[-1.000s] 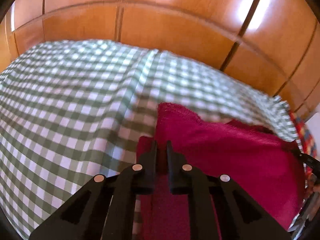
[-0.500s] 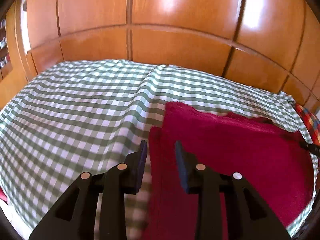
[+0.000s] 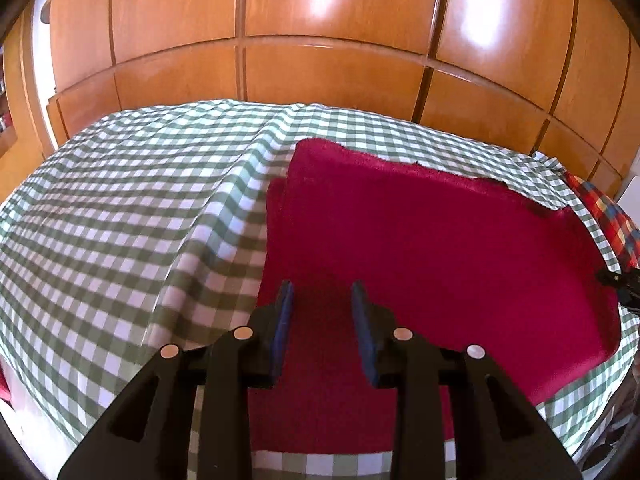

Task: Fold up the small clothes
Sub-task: 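Pinch the folded sweater edge with both grippers and smooth it flat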

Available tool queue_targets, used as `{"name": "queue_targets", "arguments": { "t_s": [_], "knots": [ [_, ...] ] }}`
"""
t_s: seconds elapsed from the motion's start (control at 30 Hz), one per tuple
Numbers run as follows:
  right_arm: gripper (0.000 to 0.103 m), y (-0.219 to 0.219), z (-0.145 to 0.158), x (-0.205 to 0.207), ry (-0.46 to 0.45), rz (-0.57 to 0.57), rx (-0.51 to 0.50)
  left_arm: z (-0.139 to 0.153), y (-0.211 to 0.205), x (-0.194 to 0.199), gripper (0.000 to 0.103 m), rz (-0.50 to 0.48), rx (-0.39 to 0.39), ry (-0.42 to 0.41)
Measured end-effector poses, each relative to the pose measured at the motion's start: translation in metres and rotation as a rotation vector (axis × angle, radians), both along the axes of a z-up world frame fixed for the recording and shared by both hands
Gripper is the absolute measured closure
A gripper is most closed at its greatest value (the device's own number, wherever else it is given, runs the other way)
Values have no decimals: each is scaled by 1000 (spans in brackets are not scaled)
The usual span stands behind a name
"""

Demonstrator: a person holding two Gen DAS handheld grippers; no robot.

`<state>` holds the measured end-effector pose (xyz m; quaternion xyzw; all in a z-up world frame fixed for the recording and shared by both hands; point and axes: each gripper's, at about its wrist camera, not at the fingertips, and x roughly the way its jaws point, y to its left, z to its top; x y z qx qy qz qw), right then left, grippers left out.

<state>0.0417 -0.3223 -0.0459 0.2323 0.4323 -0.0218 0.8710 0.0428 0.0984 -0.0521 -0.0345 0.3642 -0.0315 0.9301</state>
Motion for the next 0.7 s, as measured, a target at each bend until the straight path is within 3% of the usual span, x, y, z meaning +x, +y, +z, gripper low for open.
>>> {"name": "queue_targets", "arguments": {
  "t_s": [0.07, 0.2, 0.43, 0.53, 0.6, 0.7],
  "knots": [
    [45, 3, 0, -5, -2, 11, 4, -2, 1, -2, 73, 1, 1, 2],
    [68, 9, -5, -10, 6, 19, -77, -5, 0, -4, 72, 1, 16, -5],
    [68, 2, -18, -10, 19, 15, -42, -13, -2, -7, 72, 0, 41, 5],
    [55, -4, -17, -14, 6, 23, 9, -7, 0, -12, 71, 6, 32, -3],
    [36, -7, -17, -17, -9, 43, 68, -2, 1, -17, 65, 9, 28, -18],
    [33, -5, -17, -21, -21, 79, 120, 7, 0, -26, 62, 6, 36, -56]
  ]
}}
